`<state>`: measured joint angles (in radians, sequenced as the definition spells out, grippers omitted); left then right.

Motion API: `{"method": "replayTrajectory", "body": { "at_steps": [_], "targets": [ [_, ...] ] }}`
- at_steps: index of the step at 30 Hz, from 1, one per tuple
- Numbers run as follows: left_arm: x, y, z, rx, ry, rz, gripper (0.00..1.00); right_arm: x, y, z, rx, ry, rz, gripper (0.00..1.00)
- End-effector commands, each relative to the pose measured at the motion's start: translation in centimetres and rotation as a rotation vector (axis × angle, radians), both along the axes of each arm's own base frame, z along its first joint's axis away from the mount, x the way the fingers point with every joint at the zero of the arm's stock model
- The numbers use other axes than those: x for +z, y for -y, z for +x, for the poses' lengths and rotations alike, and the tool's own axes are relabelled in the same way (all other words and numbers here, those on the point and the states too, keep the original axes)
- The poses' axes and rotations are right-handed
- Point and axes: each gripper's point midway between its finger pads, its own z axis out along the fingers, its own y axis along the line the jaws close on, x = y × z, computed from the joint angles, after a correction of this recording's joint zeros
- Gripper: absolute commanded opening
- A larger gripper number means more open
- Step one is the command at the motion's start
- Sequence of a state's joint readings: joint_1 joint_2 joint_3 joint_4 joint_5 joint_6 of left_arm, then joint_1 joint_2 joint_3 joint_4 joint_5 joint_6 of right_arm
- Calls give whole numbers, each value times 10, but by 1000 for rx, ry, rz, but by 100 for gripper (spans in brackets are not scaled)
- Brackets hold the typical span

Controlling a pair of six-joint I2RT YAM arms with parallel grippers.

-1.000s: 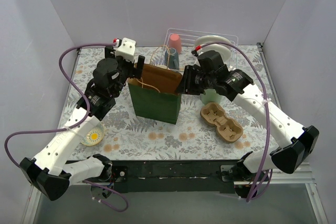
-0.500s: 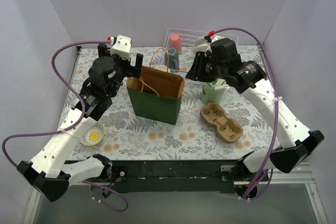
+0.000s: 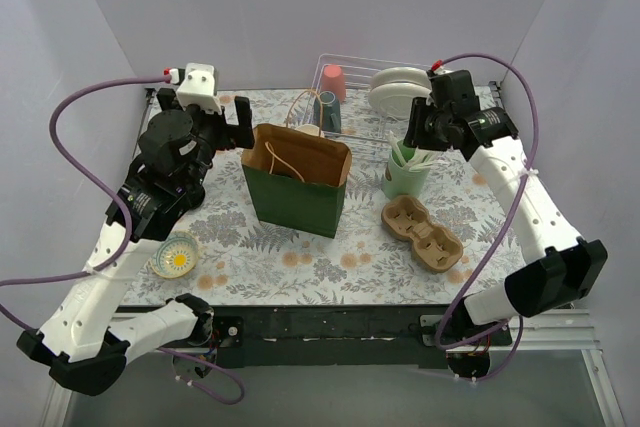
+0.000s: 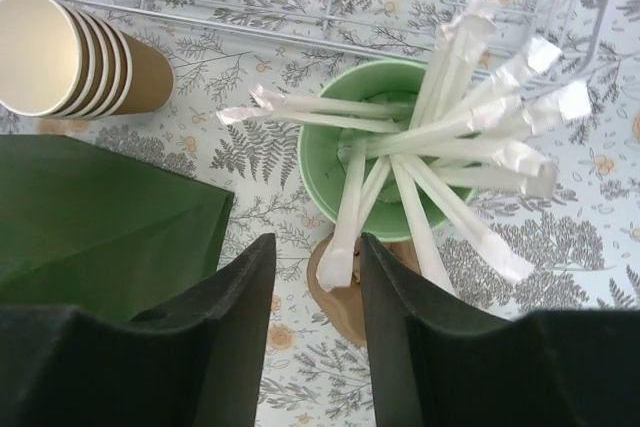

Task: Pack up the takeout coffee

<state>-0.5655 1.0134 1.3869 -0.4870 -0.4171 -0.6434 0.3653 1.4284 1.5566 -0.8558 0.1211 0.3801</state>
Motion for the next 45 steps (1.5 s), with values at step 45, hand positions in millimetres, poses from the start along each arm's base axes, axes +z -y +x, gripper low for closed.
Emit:
{"method": "replayTrajectory", "body": {
  "at_steps": [45],
  "targets": [
    [-45, -17, -27, 77, -182, -105, 98, -29, -62, 74, 253, 49, 46, 38]
  ]
}}
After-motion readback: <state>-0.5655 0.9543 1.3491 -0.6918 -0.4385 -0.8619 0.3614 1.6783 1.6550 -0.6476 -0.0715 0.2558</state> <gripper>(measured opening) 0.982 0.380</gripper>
